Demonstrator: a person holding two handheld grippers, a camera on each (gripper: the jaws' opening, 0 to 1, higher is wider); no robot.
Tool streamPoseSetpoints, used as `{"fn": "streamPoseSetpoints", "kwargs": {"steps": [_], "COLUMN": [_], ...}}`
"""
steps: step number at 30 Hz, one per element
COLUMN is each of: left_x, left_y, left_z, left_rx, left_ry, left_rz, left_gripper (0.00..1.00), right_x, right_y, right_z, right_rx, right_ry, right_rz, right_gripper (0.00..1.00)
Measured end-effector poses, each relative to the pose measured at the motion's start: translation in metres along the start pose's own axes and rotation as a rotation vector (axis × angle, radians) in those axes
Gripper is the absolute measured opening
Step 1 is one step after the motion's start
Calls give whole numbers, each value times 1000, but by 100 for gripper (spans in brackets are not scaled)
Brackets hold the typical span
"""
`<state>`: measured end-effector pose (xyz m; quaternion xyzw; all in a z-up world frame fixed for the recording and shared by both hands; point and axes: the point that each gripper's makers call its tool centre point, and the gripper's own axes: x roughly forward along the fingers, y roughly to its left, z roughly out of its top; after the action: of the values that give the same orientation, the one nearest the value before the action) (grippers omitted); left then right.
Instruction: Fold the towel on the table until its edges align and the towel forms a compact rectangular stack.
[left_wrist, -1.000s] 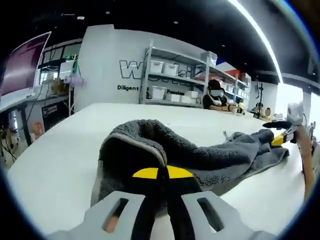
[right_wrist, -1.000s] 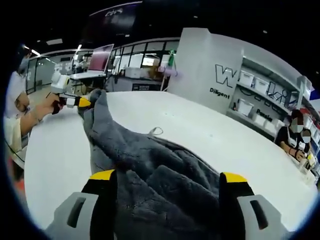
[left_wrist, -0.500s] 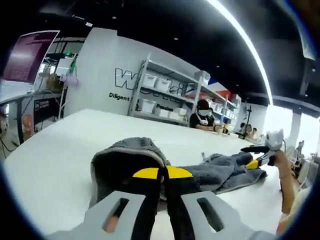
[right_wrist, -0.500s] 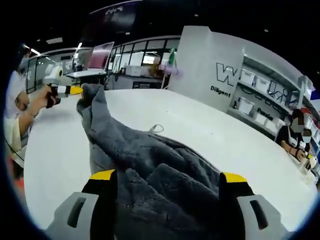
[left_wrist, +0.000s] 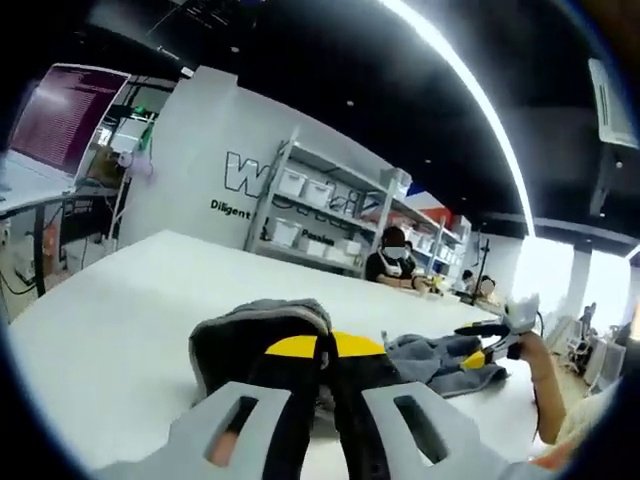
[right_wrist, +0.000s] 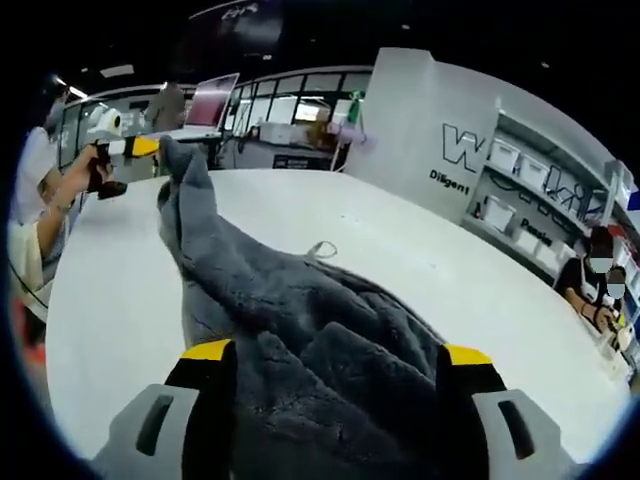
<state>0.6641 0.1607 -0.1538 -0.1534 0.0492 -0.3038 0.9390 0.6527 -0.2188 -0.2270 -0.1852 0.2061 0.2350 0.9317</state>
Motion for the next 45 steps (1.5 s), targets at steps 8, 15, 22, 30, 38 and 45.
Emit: {"fn": "streamPoseSetpoints", "kwargs": {"steps": [8,15,22,30,38,45], "left_x": [-21,-31,-36,-42,-44,-41], "left_y": [-17,-28,-36,-49,-54,-51], "left_z": [7,19,23,31,30,27], "left_rx": [-7,30,31,51,54,43], "left_ry": [-31,-64,-82,-105,-102,-96], "left_rz": [-37,-41,-47,-66,-78,-74], "left_gripper": [2,2,2,2,2,2], "right_x": [-2,-10,-6,11,22,25], "right_y": [23,71,96,114,109,101], "right_z": [21,46,41,25,14,10], "right_rx": [18,-22,-29,-62,-58,-59], "right_ry": [-108,-230,-205,-117,-64,-41], "right_rz": [116,339,445,492,464,417], "right_gripper": [71,52,43,43,48,53]}}
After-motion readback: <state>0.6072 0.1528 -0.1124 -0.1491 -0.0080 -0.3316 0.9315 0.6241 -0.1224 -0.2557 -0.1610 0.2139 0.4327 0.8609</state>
